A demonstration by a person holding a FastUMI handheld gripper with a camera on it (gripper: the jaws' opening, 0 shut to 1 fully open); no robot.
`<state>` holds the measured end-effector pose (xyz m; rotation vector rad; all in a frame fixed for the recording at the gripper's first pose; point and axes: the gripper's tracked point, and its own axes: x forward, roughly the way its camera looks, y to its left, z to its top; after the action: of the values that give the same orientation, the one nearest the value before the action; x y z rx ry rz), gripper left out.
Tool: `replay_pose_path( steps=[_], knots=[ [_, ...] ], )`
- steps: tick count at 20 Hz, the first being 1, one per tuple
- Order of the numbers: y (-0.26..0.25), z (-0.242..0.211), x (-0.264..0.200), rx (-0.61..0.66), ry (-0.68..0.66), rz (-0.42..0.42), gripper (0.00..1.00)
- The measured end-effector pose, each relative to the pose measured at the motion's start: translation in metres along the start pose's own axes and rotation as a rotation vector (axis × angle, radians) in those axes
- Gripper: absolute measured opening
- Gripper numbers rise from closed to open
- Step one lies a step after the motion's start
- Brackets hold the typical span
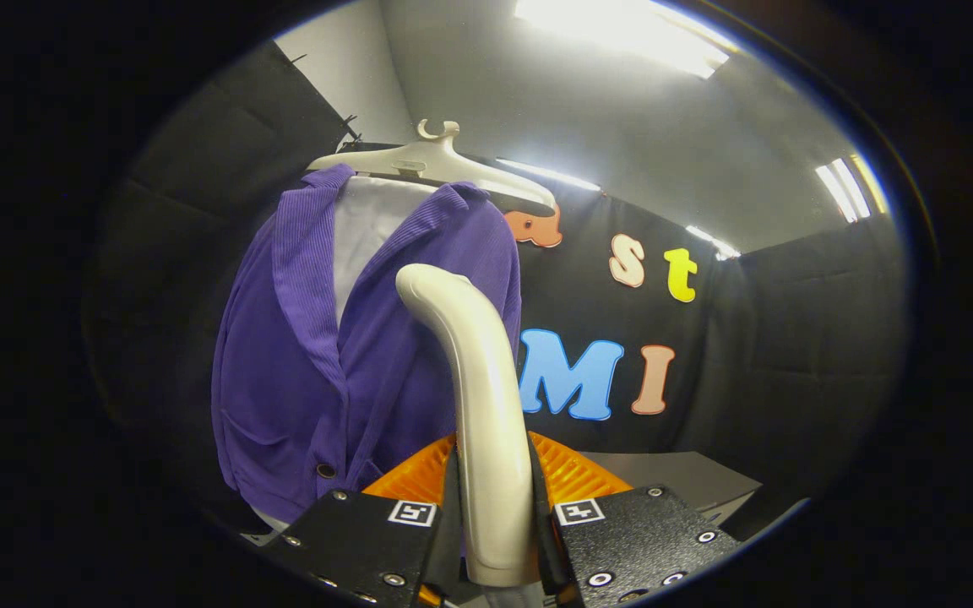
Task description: Iron the clothes twice with a garment steamer, once on the left side and once on the right side.
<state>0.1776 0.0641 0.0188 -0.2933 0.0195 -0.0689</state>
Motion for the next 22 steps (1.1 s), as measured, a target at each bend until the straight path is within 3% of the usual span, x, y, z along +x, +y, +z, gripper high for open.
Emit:
replay_pose_path(
  steps=[22],
  knots=[
    [0.007,-0.174,-0.034,-0.076,0.242,0.013,0.37]
  ],
)
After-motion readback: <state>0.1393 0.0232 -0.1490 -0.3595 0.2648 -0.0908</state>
